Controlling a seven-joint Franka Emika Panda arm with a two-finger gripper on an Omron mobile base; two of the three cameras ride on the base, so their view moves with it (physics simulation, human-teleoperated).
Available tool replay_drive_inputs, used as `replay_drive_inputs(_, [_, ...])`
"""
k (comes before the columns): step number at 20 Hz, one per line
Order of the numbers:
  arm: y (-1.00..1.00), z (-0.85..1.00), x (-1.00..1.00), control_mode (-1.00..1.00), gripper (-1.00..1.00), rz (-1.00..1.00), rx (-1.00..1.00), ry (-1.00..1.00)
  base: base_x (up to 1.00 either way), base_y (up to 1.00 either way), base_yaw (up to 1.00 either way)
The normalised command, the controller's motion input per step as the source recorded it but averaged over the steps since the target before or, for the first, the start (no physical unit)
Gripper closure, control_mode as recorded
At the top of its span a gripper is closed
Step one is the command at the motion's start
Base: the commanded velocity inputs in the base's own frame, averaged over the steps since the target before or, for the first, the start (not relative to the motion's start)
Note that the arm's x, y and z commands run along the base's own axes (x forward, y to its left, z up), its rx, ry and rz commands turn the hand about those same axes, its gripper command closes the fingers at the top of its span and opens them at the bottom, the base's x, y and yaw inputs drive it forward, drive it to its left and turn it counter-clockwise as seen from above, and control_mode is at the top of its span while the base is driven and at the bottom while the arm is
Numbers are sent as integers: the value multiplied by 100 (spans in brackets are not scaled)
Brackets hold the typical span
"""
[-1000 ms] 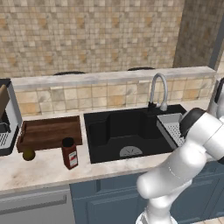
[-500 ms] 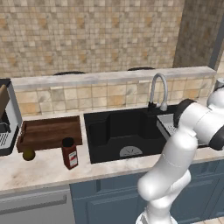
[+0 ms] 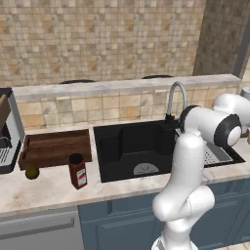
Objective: Pick up all produce items and place them in the sink. Turn on the sink faucet to wash them. Then turn the sink off and put them in the tray.
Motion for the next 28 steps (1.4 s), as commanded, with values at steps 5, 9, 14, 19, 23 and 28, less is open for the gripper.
replay_drive_inputs(5, [-42,-10,0,-100,-100,0,0,12,0,0,0])
replay_drive_inputs(9, [-27,-3,1,-100,-100,0,0,12,0,0,0])
replay_drive_inputs(14, [-16,-6,6,-100,-100,3,0,10,0,0,0])
replay_drive_inputs(19, [-19,-21,5,-100,-100,7,1,7,0,0,0])
replay_drive_inputs(23, [-15,-32,4,-100,-100,9,5,5,0,0,0])
replay_drive_inputs(28, [-8,-25,4,-100,-100,12,9,0,0,0,0])
